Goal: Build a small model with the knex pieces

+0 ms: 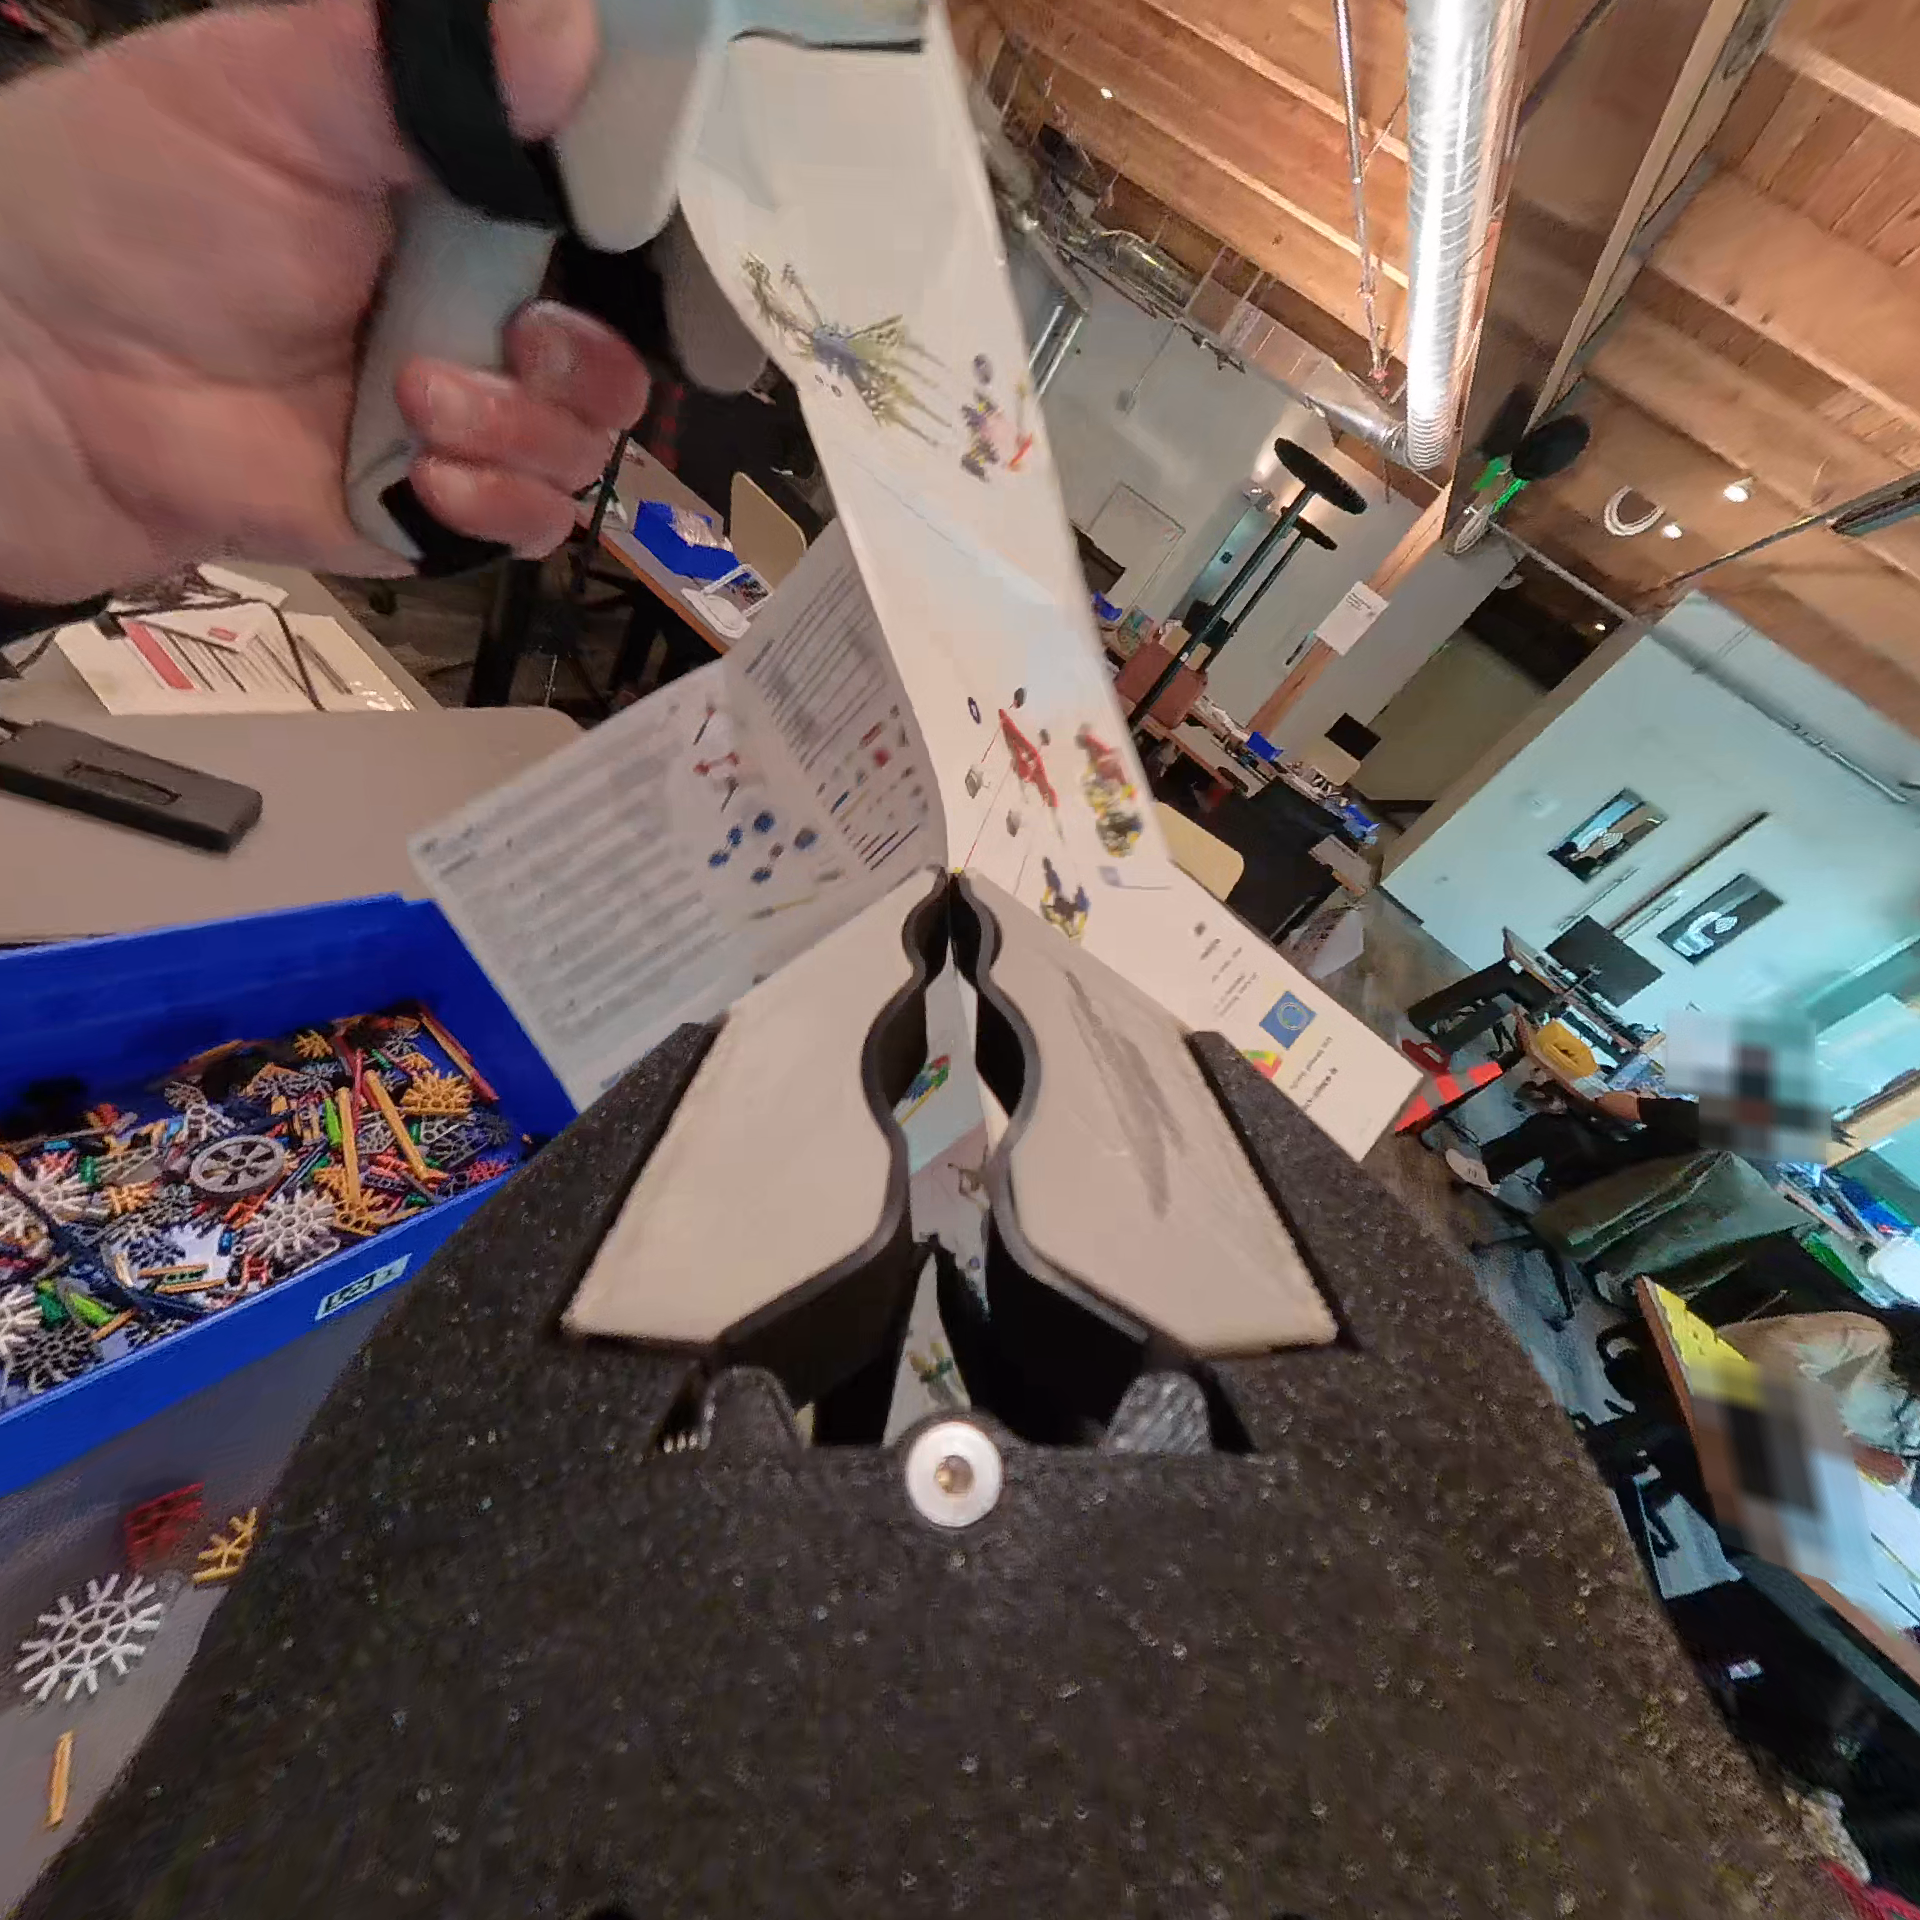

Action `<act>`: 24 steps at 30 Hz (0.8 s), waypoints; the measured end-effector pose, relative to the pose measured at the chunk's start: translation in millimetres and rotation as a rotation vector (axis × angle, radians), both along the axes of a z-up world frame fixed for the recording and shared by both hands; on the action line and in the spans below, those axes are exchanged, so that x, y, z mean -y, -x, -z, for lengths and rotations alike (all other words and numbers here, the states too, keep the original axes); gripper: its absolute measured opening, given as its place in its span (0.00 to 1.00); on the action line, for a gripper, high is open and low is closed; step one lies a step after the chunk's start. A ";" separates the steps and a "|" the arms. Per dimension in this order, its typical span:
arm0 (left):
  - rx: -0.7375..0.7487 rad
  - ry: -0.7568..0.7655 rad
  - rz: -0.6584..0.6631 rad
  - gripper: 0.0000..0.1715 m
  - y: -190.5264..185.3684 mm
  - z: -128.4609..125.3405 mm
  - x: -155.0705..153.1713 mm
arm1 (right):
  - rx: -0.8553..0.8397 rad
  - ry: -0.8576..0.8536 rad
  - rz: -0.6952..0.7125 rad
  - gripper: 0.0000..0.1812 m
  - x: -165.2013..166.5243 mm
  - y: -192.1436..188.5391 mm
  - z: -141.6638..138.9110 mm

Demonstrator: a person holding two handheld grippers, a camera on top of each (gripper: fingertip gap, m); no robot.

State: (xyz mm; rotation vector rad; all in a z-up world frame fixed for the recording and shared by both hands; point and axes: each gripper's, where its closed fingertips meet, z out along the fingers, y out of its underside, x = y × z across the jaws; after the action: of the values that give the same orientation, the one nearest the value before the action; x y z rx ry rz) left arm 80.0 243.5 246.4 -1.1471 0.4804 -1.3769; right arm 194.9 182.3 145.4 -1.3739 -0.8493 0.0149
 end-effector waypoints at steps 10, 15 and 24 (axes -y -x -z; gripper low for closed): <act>-0.116 0.165 -0.066 0.49 18.8 93.2 -38.6 | -0.063 0.115 -0.012 0.00 -64.4 -28.1 -24.7; -0.120 0.224 -0.194 0.49 51.8 153.6 -35.9 | -0.033 0.135 -0.003 0.00 -101.2 -23.9 -28.6; -0.256 0.509 0.076 0.43 -44.1 304.3 70.1 | 0.005 0.151 0.008 0.00 -167.0 -14.7 -37.1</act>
State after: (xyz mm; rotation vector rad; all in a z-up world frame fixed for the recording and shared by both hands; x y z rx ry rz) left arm 124.2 173.3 -58.0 -1.7485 0.3640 -1.4697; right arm 209.6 349.3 182.6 -1.5194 -0.8608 0.0705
